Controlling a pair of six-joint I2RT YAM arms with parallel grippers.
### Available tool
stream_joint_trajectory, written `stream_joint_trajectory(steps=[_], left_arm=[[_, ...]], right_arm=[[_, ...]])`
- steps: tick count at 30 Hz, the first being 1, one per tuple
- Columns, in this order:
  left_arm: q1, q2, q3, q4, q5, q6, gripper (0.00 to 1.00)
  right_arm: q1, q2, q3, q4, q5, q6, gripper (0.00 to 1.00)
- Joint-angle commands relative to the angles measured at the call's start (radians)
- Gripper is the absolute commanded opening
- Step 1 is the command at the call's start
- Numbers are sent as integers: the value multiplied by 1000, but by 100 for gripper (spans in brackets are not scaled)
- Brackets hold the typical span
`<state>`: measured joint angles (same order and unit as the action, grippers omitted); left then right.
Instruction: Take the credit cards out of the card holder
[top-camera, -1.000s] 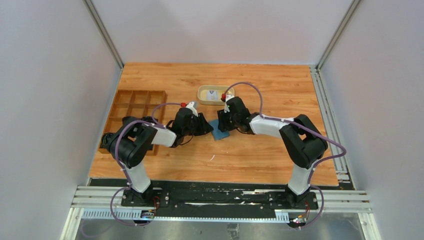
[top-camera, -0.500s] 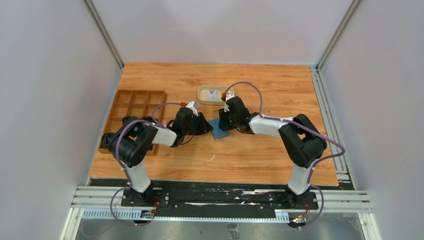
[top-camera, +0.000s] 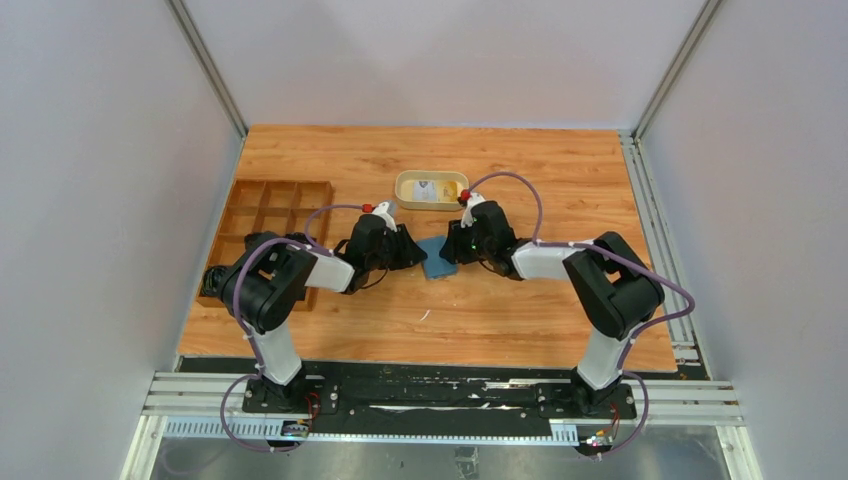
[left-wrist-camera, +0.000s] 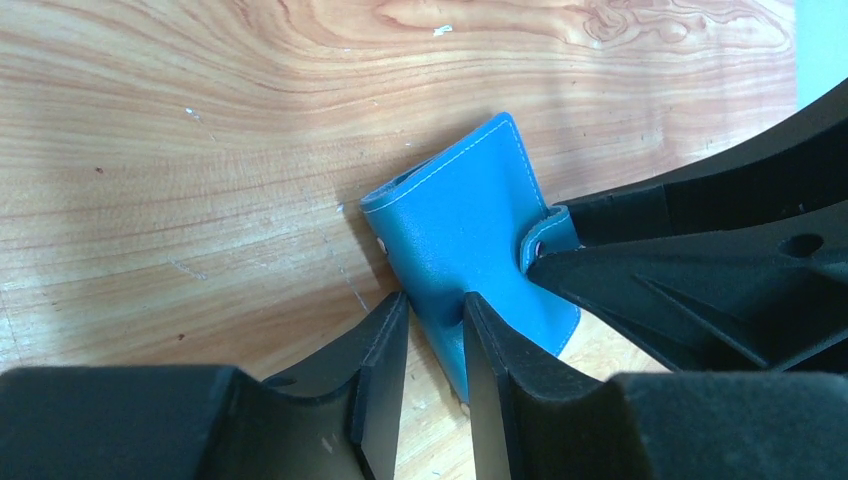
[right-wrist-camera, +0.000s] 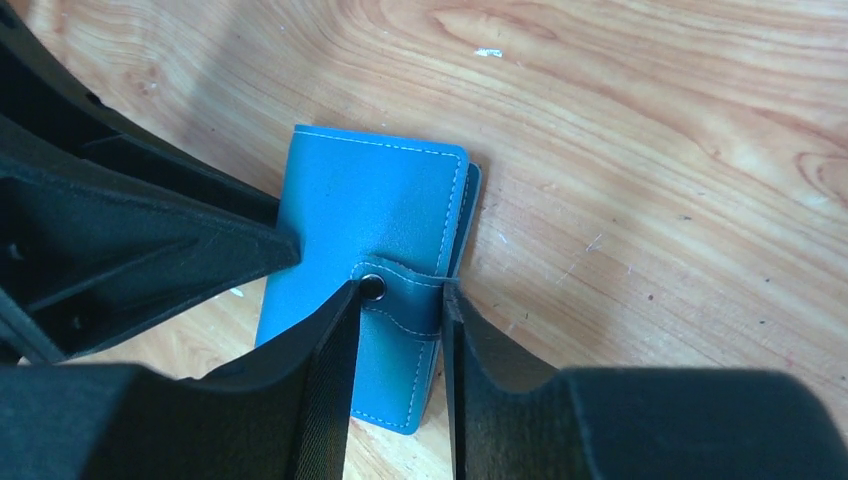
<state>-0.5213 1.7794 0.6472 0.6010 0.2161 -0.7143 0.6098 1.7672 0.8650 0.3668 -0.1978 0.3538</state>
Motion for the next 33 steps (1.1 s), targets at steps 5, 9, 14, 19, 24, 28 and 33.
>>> stream_joint_trajectory(steps=[5,9,14,19,24,28,33], left_arm=[[-13,41,-3,-50,-11,20,34],[-13,46,-4,-50,-11,22,34],[-13,44,-2,-50,-12,26,33],[-13,49,17,-68,-13,39,33],[-13,42,69,-166,-35,95,32],[-13,33,119,-251,-51,147,28],[-13,29,154,-314,-72,180,21]], right_arm=[[-80,-1,-117,317,-324,189,0],[-111,35,-154,499,-435,279,0],[-86,-43,-156,370,-344,139,19],[-25,-150,-88,53,-153,-107,28],[17,-194,-62,-76,-37,-272,42],[56,-198,-21,-183,21,-395,48],[58,-153,9,-235,40,-481,48]])
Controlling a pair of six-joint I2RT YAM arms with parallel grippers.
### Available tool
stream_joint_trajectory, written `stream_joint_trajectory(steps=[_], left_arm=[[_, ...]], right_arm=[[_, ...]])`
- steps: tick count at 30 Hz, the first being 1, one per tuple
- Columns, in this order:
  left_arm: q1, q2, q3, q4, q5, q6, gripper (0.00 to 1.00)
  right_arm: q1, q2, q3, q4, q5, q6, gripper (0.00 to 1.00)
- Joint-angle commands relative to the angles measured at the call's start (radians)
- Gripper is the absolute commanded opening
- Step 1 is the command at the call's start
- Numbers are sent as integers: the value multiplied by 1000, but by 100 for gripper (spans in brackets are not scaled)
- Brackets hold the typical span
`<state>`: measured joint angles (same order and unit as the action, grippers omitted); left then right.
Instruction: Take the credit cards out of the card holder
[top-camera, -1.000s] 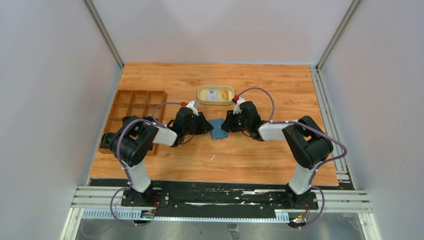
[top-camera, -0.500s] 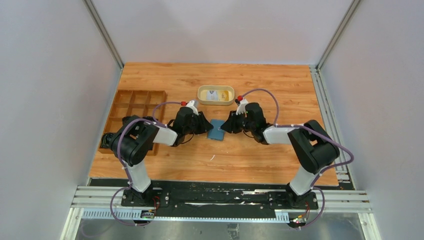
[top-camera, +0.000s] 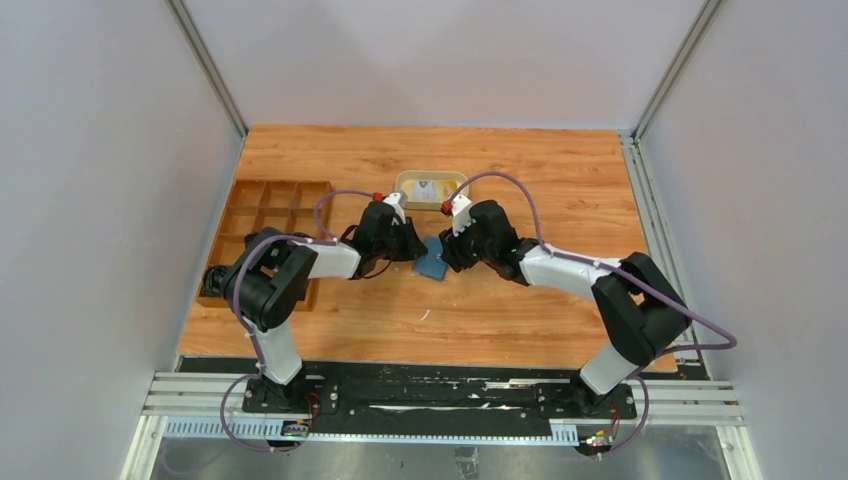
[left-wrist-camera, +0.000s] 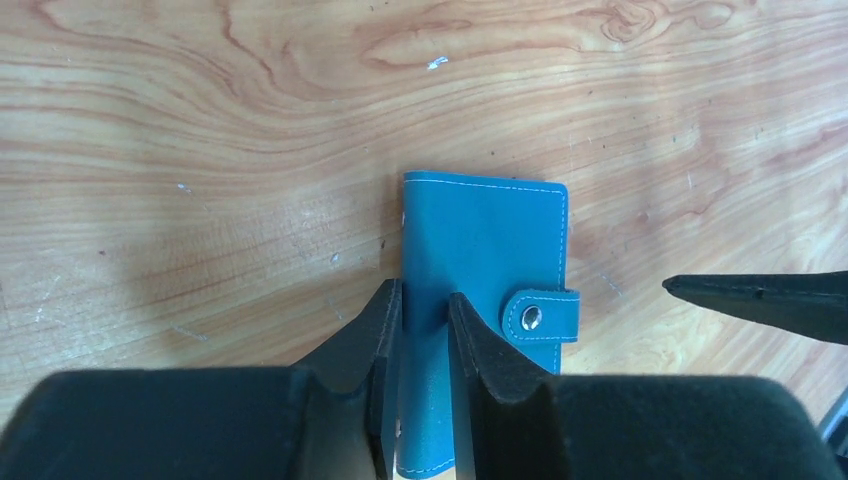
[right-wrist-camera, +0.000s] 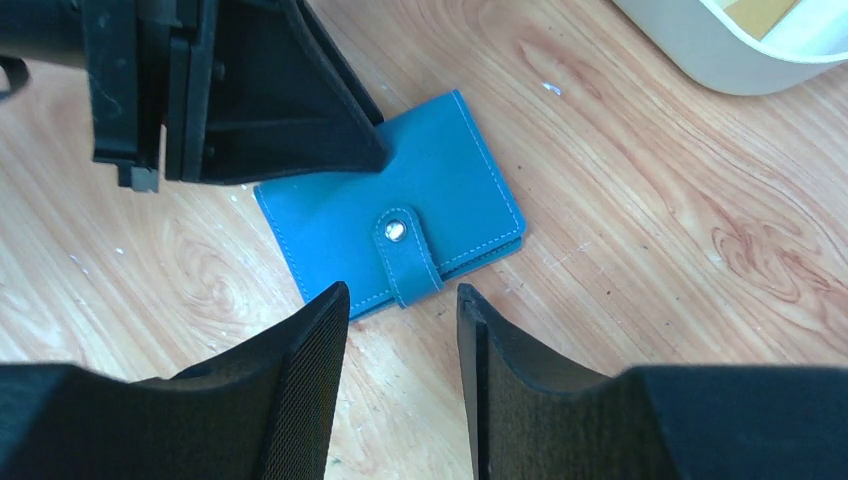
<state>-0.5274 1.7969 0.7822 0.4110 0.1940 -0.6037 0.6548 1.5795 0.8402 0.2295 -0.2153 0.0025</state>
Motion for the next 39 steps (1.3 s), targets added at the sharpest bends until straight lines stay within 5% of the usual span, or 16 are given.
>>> stream_joint_trajectory(steps=[1,11,26,29,31,32,39], left_arm=[[-6,9,22,-132,-55,75,21],[-6,12,52,-175,-61,103,0],[-5,21,69,-195,-63,113,0],[-5,23,69,-195,-61,111,0],[-5,21,68,-194,-62,110,0],[-4,21,68,-194,-63,110,0],[-1,26,61,-196,-70,105,0]], right_arm=[[13,41,40,-100,48,-144,48],[32,124,141,-153,-15,-182,49],[54,223,173,-146,2,-171,45],[53,232,175,-147,7,-165,32],[53,231,176,-149,10,-157,4],[52,230,175,-152,11,-153,0],[-42,82,72,-30,-166,-44,0]])
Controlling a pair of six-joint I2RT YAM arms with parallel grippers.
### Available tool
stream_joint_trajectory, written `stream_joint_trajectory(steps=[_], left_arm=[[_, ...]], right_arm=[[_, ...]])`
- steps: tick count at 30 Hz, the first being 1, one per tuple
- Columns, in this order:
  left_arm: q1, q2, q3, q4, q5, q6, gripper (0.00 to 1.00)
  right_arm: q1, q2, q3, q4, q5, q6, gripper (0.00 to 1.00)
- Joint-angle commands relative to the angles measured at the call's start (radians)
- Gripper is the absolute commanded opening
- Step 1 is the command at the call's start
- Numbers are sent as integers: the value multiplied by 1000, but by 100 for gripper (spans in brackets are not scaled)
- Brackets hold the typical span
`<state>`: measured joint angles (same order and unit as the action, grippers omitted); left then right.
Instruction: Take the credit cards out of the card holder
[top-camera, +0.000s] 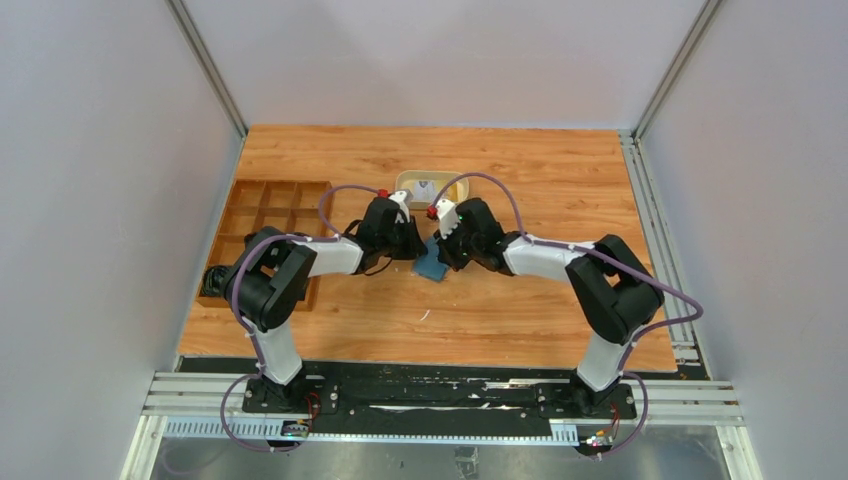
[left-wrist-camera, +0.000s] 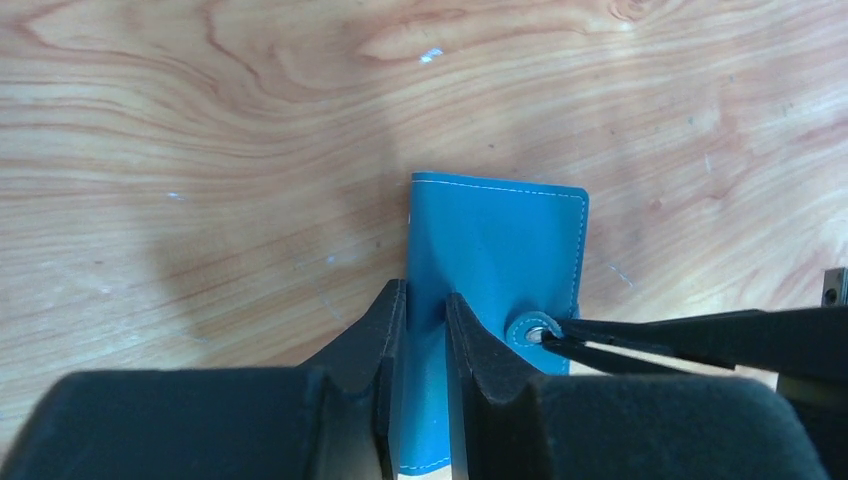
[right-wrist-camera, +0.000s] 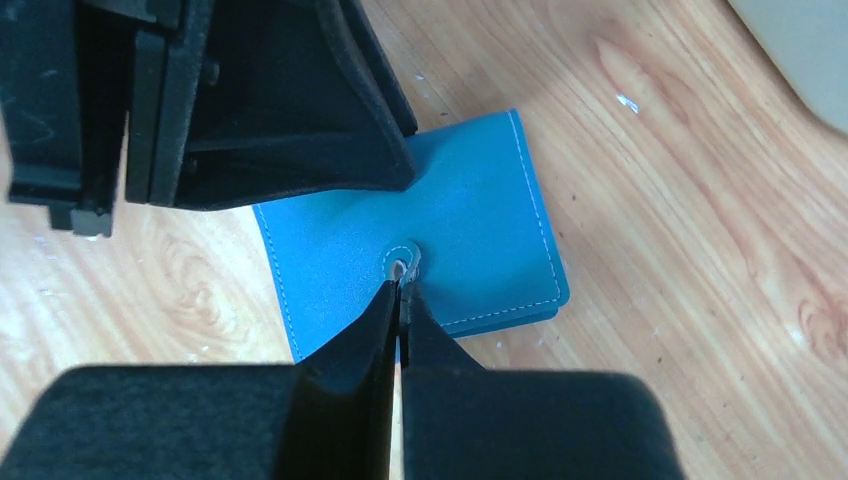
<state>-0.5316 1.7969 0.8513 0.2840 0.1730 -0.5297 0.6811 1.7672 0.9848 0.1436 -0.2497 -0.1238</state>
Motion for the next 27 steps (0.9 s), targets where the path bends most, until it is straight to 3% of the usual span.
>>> stream_joint_trajectory(steps=[1,7,10,16,19,22,27], left_arm=[[3,26,-9,-70,-49,31,0],[7,25,-13,-69,-59,25,0],[7,24,-11,-70,-57,21,0],[8,-6,-21,-73,-60,20,0],[13,-69,-48,-75,-63,21,1],[34,-164,-82,-54,-47,5,37],[162,-240,-212,206,202,-189,92]], right_arm=[[-96,-145,-105,91,-185,111,0],[-236,-303,-196,243,-437,274,0],[-309,-337,-264,407,-539,403,0],[-342,-325,-284,495,-618,475,0],[-342,-318,-261,426,-599,442,0],[-342,-312,-250,378,-582,412,0],[-342,-316,-250,358,-562,404,0]])
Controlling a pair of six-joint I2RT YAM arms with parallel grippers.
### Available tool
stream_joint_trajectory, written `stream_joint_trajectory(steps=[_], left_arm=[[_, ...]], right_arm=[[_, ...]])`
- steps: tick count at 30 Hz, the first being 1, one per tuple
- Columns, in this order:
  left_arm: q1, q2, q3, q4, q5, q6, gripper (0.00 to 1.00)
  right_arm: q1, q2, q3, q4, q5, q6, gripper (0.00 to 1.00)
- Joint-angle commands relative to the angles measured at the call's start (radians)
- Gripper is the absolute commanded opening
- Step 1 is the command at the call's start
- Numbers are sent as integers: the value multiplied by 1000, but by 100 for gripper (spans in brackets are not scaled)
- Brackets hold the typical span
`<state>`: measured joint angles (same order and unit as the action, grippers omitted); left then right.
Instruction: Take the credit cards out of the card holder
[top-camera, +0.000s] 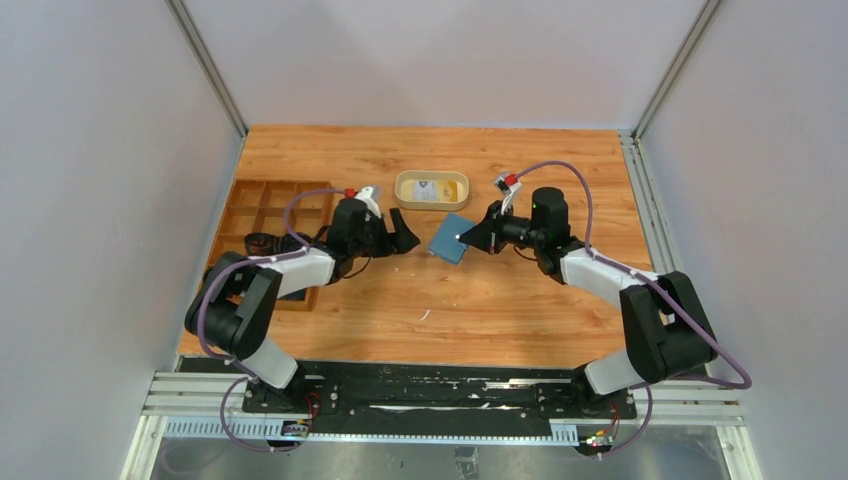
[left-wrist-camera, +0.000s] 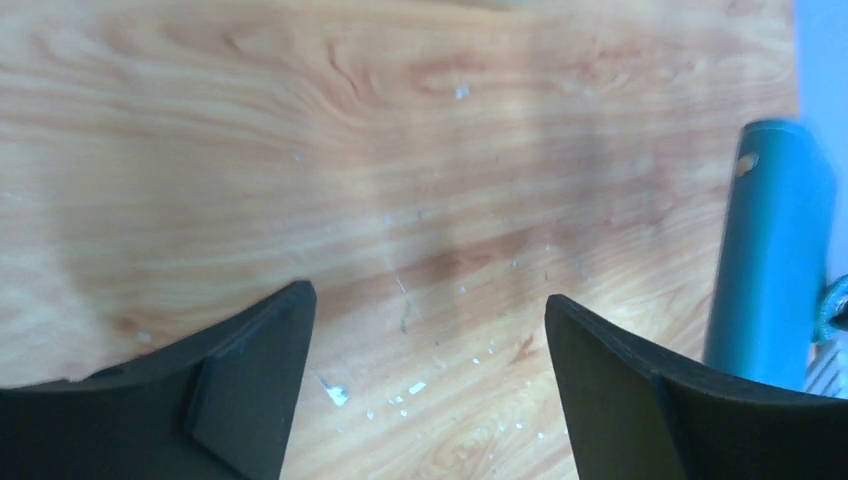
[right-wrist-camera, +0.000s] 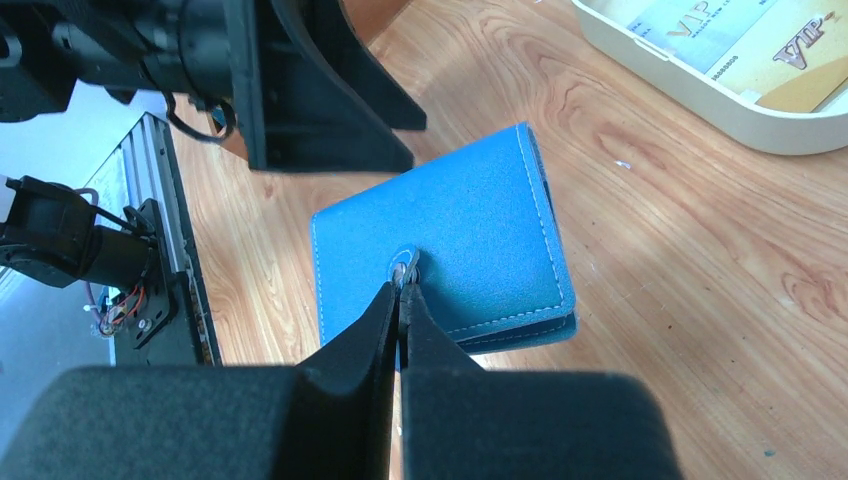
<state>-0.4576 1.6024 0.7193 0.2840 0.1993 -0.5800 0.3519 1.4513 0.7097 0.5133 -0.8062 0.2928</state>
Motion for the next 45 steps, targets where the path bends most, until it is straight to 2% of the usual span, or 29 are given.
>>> stream_joint_trajectory(steps=[1,5,8,9,11,14,20,24,29,33,40,44,45], left_arm=[[107,-42,-115,305,245,-196,98],[120,53,-209,752,358,-494,100],[119,225,-230,1245,396,-753,100],[115,285,-197,1299,422,-820,100],[86,317,-170,1299,420,-807,100],[45,284,-153,1284,406,-775,100],[37,297,-119,1281,424,-794,99],[18,341,-99,1279,420,-800,82],[5,387,-100,1273,418,-793,79],[-4,374,-99,1184,405,-743,76],[0,288,-86,920,380,-594,78],[0,311,-66,975,401,-641,67],[0,325,-63,1010,409,-665,60]], right_arm=[[-13,1,28,-12,-5,-10,0],[-11,9,39,-2,-8,3,0],[-7,11,41,1,-13,11,0],[-6,9,40,-1,-12,9,0],[-5,4,37,-9,-11,4,0],[-3,-6,39,-31,-7,-11,0],[-2,1,43,-19,-9,0,0],[9,22,59,-15,-22,6,0],[20,21,65,-20,-21,5,0],[26,22,65,-21,-21,4,0],[29,19,66,-23,-21,3,0],[29,17,62,-21,-22,6,0],[30,17,61,-19,-23,6,0]])
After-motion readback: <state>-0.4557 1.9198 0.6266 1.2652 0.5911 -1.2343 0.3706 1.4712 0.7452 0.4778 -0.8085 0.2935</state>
